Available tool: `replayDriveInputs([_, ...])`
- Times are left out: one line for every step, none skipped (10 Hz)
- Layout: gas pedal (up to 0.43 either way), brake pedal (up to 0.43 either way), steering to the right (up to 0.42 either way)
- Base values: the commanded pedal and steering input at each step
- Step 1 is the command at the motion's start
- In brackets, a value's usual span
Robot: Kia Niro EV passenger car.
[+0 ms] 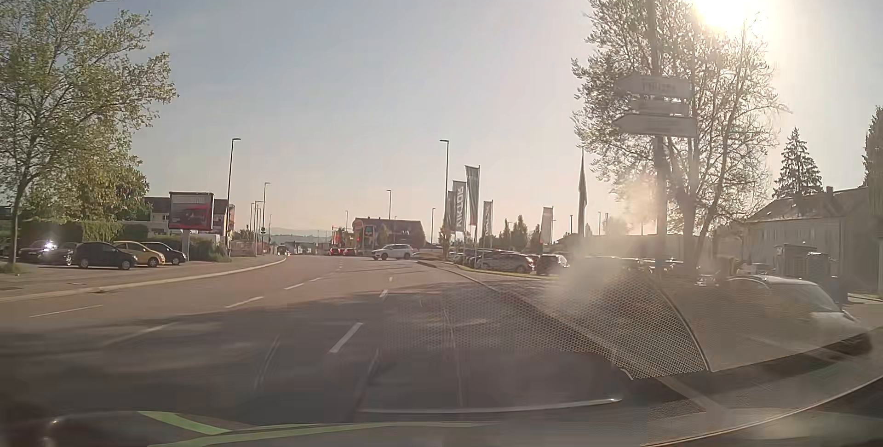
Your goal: Follow the waypoints while adhering to traffic rules and regulations
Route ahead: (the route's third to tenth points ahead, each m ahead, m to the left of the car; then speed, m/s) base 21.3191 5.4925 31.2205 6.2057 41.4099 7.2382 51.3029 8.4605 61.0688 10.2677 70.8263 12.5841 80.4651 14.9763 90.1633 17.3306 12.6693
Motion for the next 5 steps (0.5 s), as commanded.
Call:
replayDriveInputs([0.0,0.018,-0.007])
replayDriveInputs([0.0,0.049,-0.008])
replayDriveInputs([0.0,0.049,-0.008])
replayDriveInputs([0.0,0.049,-0.009])
replayDriveInputs([0.0,0.061,-0.009])
